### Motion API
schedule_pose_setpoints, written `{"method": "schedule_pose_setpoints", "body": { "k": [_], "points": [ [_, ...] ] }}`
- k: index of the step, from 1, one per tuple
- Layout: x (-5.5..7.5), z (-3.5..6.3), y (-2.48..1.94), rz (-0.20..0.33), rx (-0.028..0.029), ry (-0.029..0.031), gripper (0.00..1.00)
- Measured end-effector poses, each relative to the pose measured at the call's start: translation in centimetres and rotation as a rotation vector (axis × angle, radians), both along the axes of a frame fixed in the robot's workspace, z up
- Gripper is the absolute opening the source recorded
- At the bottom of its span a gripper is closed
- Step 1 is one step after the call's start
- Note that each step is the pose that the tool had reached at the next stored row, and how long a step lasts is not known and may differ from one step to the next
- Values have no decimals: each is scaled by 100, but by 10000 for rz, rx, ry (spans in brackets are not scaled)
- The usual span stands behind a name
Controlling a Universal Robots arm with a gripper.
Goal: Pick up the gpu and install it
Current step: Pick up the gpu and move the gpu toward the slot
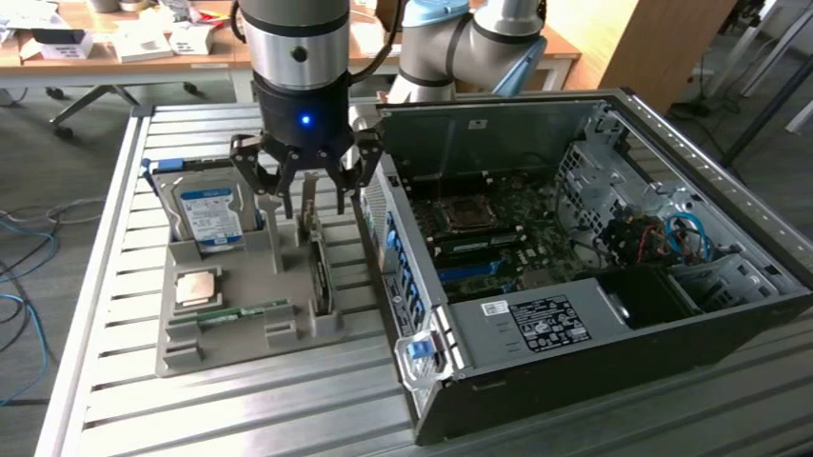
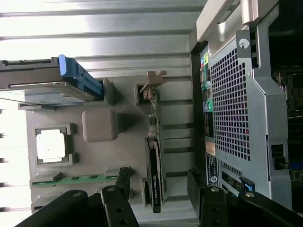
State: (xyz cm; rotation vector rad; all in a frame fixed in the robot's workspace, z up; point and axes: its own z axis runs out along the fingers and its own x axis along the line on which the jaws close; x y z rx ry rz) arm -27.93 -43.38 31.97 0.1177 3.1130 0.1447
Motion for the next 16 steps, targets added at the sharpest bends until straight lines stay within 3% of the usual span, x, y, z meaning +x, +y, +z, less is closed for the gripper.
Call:
{"method": "schedule_pose_setpoints", "body": {
  "k": [16],
  "points": [
    [51,-8,1,-2,2,-2,60]
  ]
}}
